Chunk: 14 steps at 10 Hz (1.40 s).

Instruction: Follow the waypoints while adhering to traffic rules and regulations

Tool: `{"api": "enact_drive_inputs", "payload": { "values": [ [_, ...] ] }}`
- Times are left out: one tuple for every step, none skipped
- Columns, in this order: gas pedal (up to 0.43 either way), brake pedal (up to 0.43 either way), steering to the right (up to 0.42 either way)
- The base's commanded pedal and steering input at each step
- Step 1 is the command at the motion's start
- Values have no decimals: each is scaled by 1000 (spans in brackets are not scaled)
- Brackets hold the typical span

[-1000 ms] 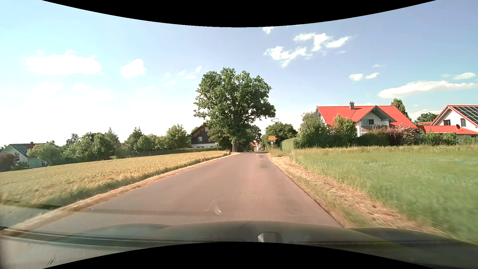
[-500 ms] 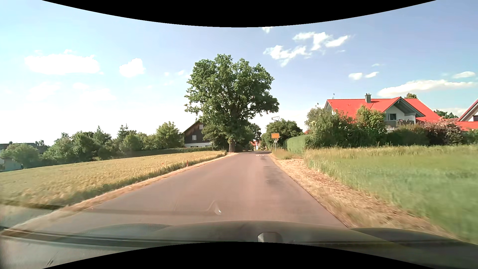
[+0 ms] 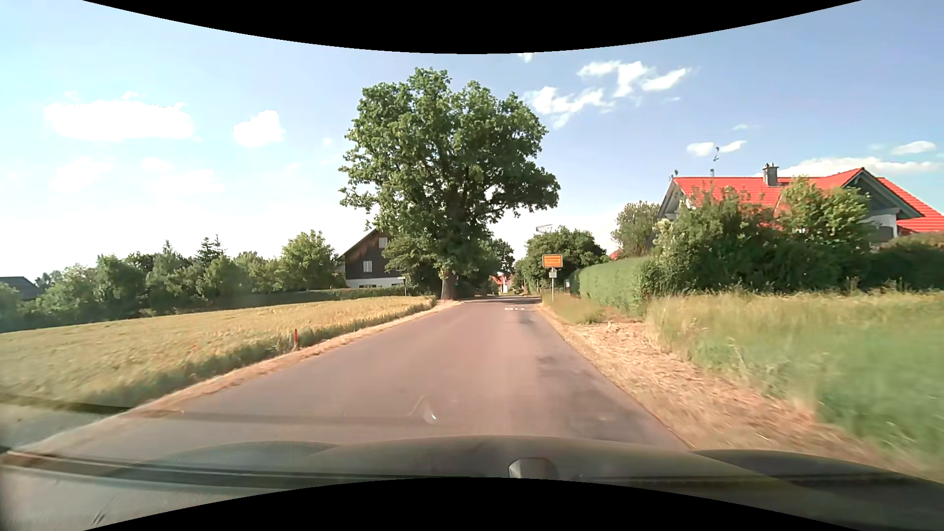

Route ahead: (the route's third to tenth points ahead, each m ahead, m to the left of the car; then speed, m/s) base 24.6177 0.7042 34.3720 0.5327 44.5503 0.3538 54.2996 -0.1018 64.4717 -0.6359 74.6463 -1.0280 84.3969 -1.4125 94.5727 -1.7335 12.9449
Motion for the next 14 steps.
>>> {"api": "enact_drive_inputs", "payload": {
  "values": [
    [0,6,2],
    [0,6,2],
    [0,6,2],
    [0,6,2],
    [0,6,2],
    [0,6,2],
    [0,6,4],
    [0,6,4],
    [0,6,6],
    [0,18,9],
    [0,24,9],
    [0,24,10],
    [0,24,12],
    [0,24,14]
  ]
}}
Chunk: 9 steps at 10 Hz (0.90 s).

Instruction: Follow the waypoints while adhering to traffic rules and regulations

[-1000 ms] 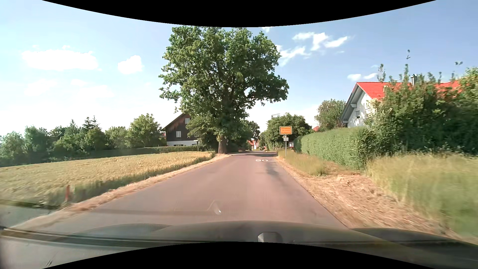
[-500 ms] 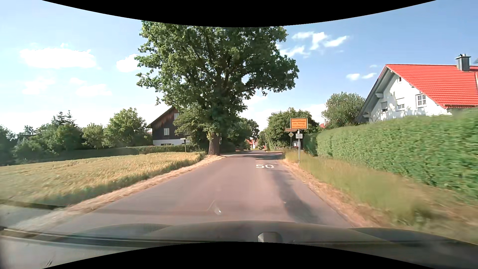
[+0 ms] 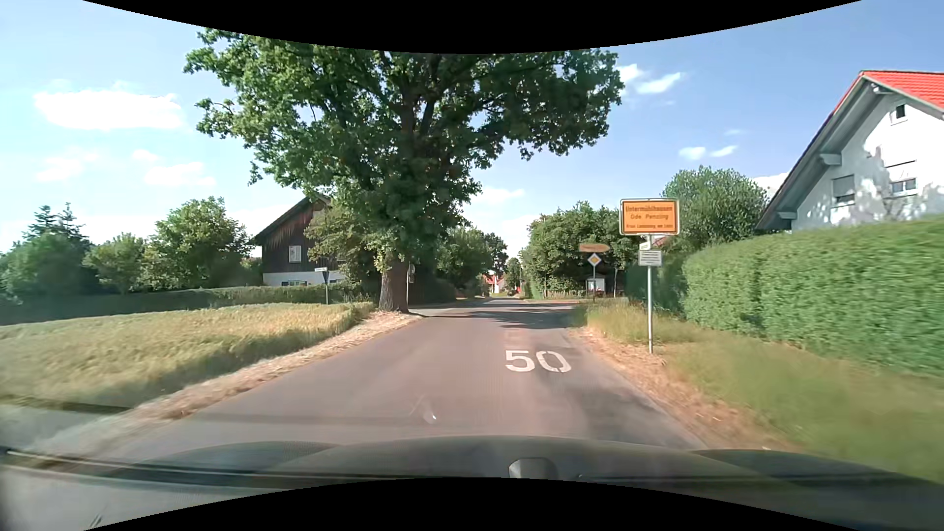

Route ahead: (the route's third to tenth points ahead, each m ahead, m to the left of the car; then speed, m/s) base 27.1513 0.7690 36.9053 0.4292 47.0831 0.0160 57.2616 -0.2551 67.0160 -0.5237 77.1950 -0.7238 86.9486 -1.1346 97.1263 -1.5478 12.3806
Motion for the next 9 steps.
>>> {"api": "enact_drive_inputs", "payload": {
  "values": [
    [0,24,15],
    [0,24,15],
    [0,24,15],
    [0,24,15],
    [0,24,15],
    [0,30,14],
    [0,18,11],
    [0,6,8],
    [0,6,6]
  ]
}}
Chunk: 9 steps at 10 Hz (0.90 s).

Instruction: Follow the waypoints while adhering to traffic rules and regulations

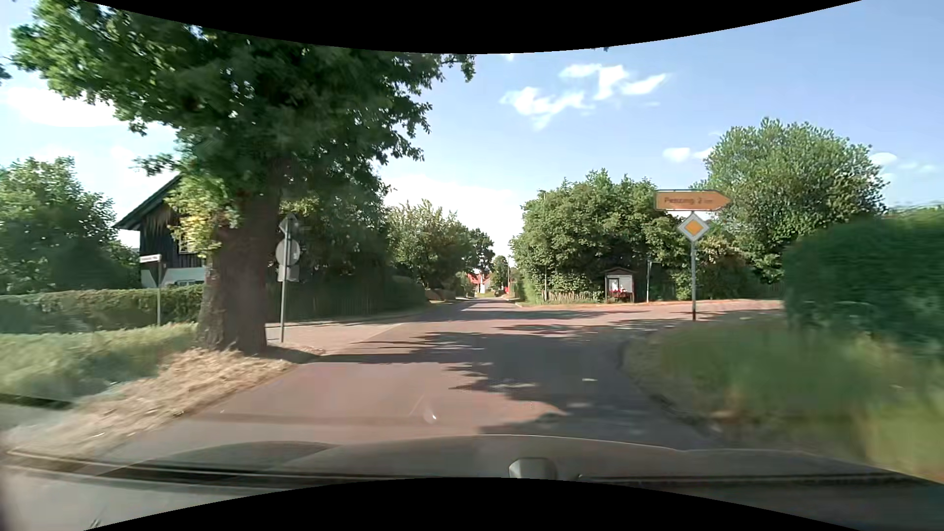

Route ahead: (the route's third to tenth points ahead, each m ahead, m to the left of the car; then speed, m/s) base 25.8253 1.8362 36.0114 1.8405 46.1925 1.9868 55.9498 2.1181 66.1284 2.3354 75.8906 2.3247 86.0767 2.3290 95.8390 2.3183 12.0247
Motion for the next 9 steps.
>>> {"api": "enact_drive_inputs", "payload": {
  "values": [
    [0,6,7],
    [0,6,5],
    [0,6,5],
    [0,6,4],
    [0,6,2],
    [0,6,1],
    [0,6,-1],
    [0,6,-2],
    [0,6,-2]
  ]
}}
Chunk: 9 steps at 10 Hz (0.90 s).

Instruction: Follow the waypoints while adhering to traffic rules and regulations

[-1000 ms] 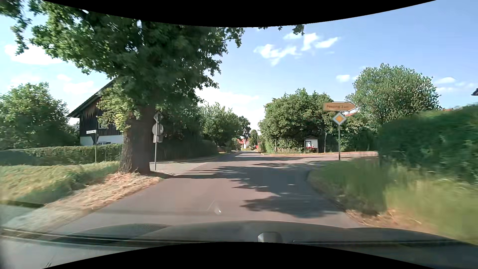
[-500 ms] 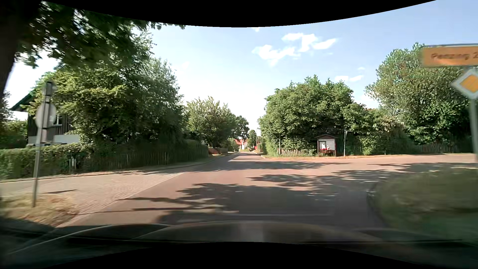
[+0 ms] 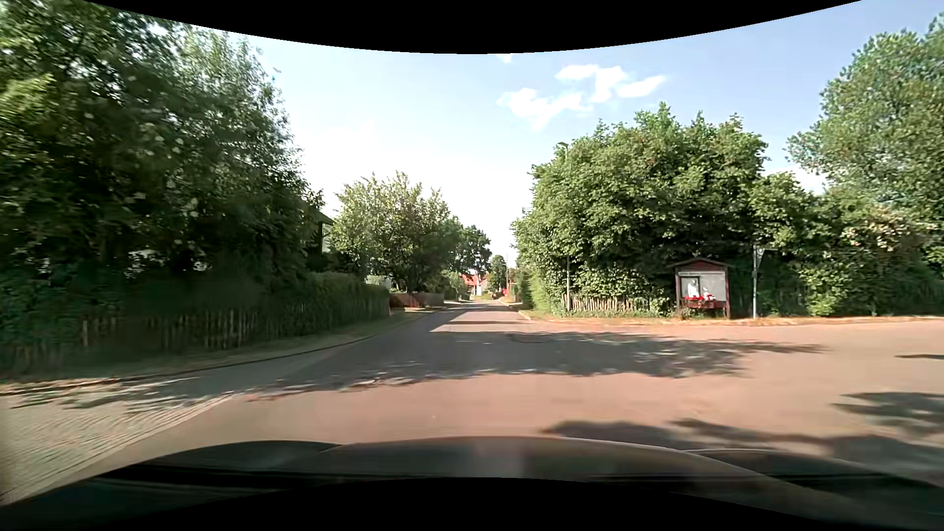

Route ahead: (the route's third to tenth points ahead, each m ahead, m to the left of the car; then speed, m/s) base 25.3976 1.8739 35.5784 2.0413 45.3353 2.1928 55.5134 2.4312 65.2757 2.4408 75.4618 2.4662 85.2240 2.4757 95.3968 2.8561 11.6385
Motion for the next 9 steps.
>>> {"api": "enact_drive_inputs", "payload": {
  "values": [
    [0,6,-3],
    [0,6,-3],
    [0,6,-4],
    [0,6,-4],
    [0,6,-4],
    [0,6,-1],
    [0,6,-1],
    [28,6,-2],
    [47,6,-2]
  ]
}}
